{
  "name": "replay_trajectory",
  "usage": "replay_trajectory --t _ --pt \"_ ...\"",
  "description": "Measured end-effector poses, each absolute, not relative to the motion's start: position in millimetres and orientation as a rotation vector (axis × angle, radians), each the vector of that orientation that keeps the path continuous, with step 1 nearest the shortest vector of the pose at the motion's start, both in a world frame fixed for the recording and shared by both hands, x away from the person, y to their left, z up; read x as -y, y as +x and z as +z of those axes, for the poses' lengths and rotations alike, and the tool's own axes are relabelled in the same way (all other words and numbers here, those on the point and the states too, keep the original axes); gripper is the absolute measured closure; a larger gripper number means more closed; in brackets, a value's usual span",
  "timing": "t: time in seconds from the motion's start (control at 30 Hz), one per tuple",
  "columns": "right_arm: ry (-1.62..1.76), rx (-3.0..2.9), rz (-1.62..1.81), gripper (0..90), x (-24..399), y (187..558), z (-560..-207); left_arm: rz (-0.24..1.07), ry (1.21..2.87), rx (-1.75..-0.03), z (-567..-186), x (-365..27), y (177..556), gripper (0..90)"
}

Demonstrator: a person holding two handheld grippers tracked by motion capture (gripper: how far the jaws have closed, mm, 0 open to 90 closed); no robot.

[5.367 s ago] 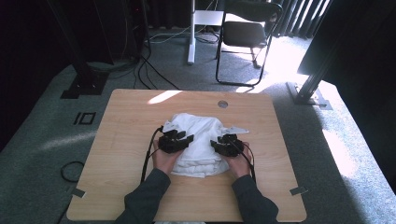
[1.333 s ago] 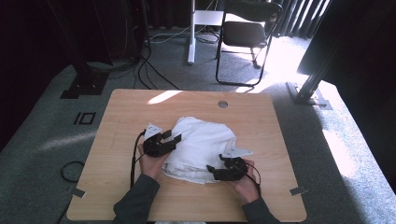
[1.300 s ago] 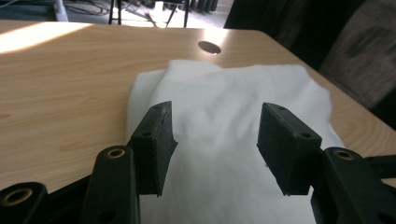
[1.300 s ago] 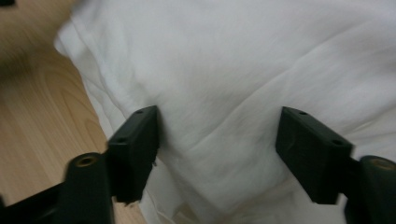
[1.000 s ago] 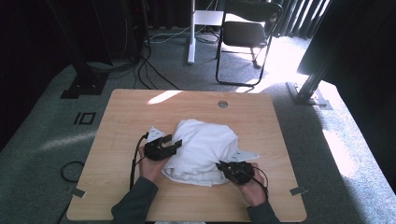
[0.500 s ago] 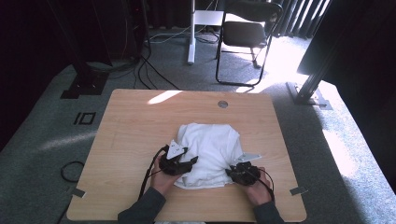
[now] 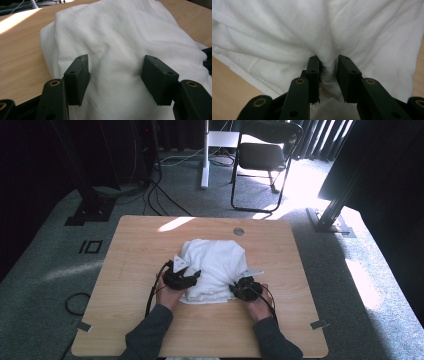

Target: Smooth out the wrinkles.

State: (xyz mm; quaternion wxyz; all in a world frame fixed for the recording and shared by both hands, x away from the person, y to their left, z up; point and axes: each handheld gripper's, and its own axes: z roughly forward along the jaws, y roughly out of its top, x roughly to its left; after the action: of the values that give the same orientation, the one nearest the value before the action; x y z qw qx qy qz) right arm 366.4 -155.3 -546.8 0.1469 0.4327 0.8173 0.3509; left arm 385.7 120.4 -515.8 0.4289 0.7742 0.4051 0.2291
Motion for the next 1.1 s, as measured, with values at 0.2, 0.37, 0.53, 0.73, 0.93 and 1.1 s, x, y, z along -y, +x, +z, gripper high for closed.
replay_trajectory --t 0.2,0.37,0.53,0.73,0.93,1.1 --pt "1.294 -2.322 1.037 70.7 139 397 -547 0.57 1.926 -1.058 -513 -133 418 39.6" --pt "1.34 -2.29 1.057 68.5 132 417 -548 0.586 1.899 -1.083 -510 -138 435 39.4" --pt "1.371 -2.285 1.056 54.6 136 425 -546 0.591 1.865 -1.082 -500 -148 431 39.3" --pt "1.338 -2.265 1.09 35.8 163 399 -534 0.591 1.817 -1.061 -480 -173 403 39.4" --pt "1.324 -2.186 1.154 31.9 196 364 -526 0.55 1.775 -1.095 -477 -197 369 39.2" --pt "1.357 -2.128 1.18 30.0 220 342 -528 0.566 1.787 -1.094 -485 -204 348 38.8"
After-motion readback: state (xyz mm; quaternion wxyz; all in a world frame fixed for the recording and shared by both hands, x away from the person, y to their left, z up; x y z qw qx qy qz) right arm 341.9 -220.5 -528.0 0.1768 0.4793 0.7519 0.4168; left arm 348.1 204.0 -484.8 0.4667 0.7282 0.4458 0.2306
